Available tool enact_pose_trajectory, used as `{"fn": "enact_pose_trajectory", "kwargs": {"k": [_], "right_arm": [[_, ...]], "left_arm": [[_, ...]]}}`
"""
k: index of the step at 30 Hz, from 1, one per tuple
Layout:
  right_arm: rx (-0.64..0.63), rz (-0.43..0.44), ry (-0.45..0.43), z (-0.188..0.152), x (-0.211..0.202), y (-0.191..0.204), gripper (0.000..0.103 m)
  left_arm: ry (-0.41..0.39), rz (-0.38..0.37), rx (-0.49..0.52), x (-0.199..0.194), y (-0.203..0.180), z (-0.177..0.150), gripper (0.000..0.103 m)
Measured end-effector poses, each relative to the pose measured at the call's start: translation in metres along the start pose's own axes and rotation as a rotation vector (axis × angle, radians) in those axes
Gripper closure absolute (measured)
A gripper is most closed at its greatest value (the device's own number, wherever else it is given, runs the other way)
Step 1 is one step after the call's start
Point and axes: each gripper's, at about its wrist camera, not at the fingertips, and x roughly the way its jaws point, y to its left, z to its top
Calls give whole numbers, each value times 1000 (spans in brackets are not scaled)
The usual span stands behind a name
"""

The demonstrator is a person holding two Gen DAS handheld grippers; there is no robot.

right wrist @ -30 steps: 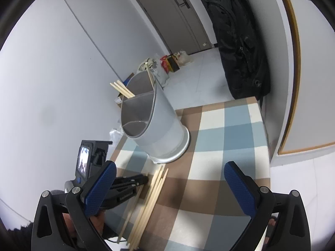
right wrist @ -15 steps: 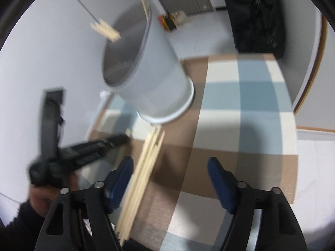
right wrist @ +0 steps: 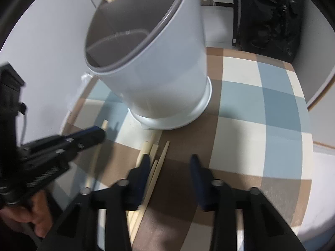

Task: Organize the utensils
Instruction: 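Grasp another stick with the right tool while the left tool holds its stick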

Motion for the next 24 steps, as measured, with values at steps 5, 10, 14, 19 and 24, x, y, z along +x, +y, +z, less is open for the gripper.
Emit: {"fn": "enact_pose_trajectory", "kwargs": {"k": [5, 10, 14, 19, 24], "right_arm": [[-101, -51, -17, 2, 6, 13, 74], [-113, -39, -13, 1, 3, 14, 84], [-44, 10, 18, 1, 2, -5, 98], [-16, 3, 24, 1, -1, -17, 100], [18, 5, 17, -2, -11, -26, 100]], "left_arm": [[-8, -17, -27, -2, 9, 1, 102], [-4, -16, -47, -1, 15, 2, 102], [-19, -13, -35, -5, 11, 1, 102], [-12, -16, -35, -5, 9, 1, 102], [-20, -6, -29, -8, 6, 1, 102]]}}
